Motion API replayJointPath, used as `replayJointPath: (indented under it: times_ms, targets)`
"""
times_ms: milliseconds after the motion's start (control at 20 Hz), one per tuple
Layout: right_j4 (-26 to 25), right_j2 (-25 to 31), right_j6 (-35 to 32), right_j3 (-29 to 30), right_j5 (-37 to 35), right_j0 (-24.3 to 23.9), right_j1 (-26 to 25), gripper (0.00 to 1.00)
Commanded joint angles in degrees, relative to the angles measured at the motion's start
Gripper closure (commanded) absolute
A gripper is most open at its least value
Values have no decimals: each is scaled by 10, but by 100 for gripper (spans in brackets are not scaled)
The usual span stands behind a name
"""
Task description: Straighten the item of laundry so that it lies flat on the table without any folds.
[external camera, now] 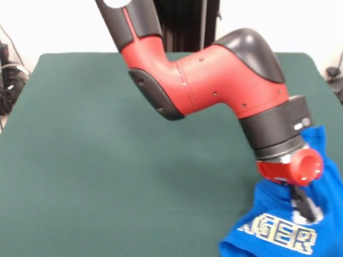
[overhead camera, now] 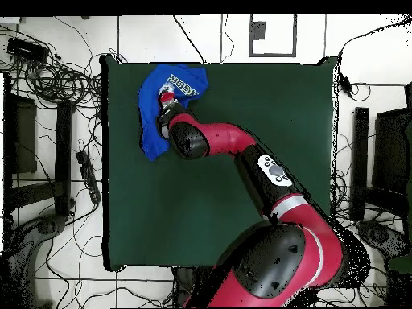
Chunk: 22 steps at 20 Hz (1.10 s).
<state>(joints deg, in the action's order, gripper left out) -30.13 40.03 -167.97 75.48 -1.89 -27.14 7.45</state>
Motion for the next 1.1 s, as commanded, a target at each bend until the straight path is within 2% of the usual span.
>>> replayJointPath:
  times_ms: [50, 150, 200, 300, 400, 550, 750, 1100]
  targets:
    - [4, 142, 143, 25, -128, 0, -37, 100]
    - [45, 74, 93, 38, -195, 29, 22, 100]
    - [54, 18, 58, 39, -222, 56, 64, 100]
    - [50, -100, 29, 26, -313, 111, 135, 100]
    - [22, -180, 28, -3, -372, 148, 164, 100]
    - [4, -186, 60, -16, -398, 141, 166, 100]
    - [17, -166, 70, -13, -399, 122, 148, 100]
    - [34, -103, 91, -12, -346, 83, 106, 100]
